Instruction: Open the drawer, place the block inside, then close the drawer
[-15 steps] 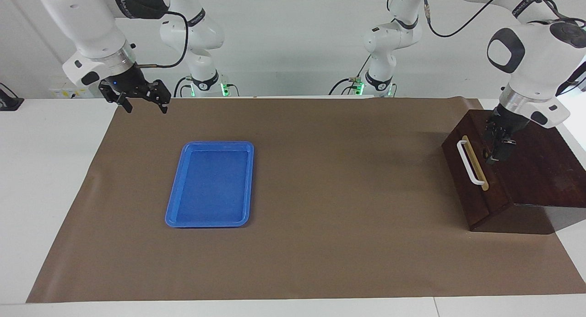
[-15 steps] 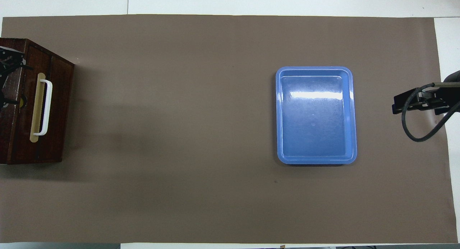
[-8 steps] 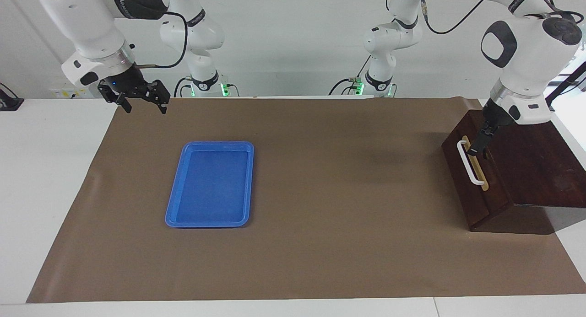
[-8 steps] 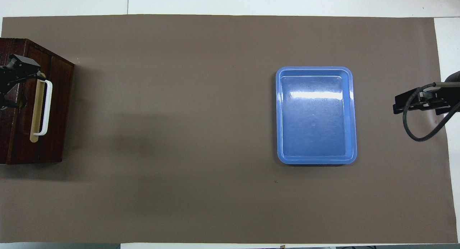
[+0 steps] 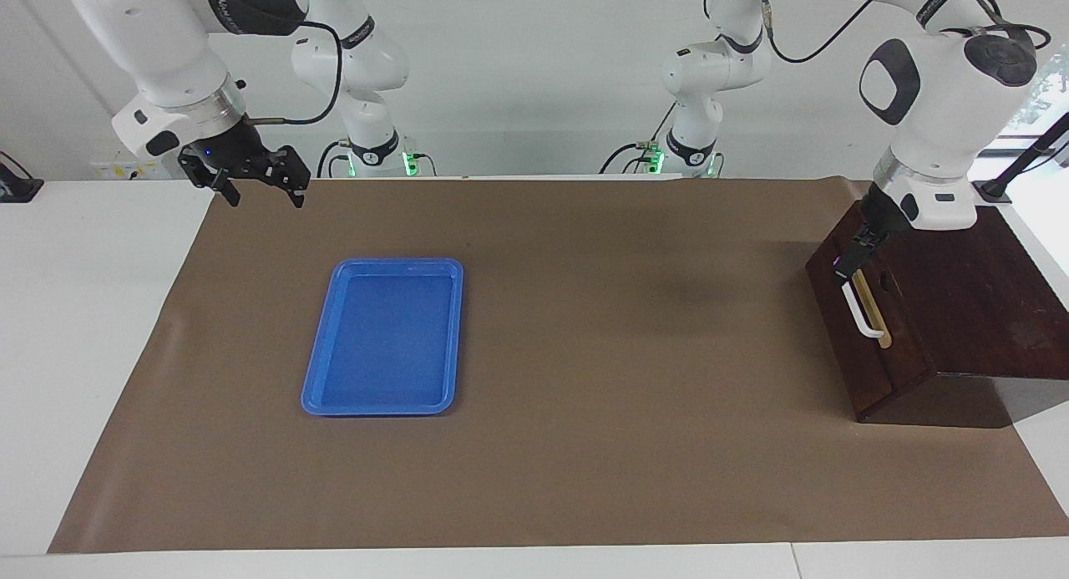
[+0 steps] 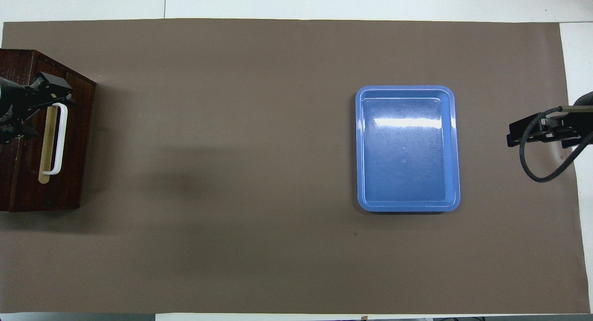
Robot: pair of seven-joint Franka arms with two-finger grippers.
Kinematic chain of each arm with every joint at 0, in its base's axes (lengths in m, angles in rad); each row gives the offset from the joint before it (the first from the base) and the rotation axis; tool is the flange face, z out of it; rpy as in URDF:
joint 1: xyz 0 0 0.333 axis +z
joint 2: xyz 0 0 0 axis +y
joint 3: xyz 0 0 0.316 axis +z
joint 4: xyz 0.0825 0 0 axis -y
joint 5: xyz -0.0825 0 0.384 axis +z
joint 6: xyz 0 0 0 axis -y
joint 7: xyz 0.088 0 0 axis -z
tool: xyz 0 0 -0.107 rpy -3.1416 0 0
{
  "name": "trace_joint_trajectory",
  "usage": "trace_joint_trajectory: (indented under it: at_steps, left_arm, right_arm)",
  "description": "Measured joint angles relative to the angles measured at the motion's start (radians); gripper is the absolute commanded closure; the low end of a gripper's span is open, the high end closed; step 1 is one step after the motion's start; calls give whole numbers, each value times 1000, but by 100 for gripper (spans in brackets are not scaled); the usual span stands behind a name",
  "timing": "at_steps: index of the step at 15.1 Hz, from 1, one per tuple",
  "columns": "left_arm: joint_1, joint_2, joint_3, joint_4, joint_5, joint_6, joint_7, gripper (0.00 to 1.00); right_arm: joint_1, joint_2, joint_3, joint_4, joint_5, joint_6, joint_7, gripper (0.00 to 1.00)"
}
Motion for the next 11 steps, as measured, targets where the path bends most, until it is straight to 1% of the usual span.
trace_joint_trajectory:
  at_steps: [5,8,11]
  left_arm:
    - [-5,-5,-1,1,-26,-49,251,0]
    - [-5,-26,-4,3,-32,-84,401,0]
    - [-6,-47,-6,3,-78,-92,466,0]
  right_arm:
    - [0,0,0,0,0,1,0,0]
    - [0,0,-1,0,0,1,0,0]
    - [0,0,-1,0,0,2,0,0]
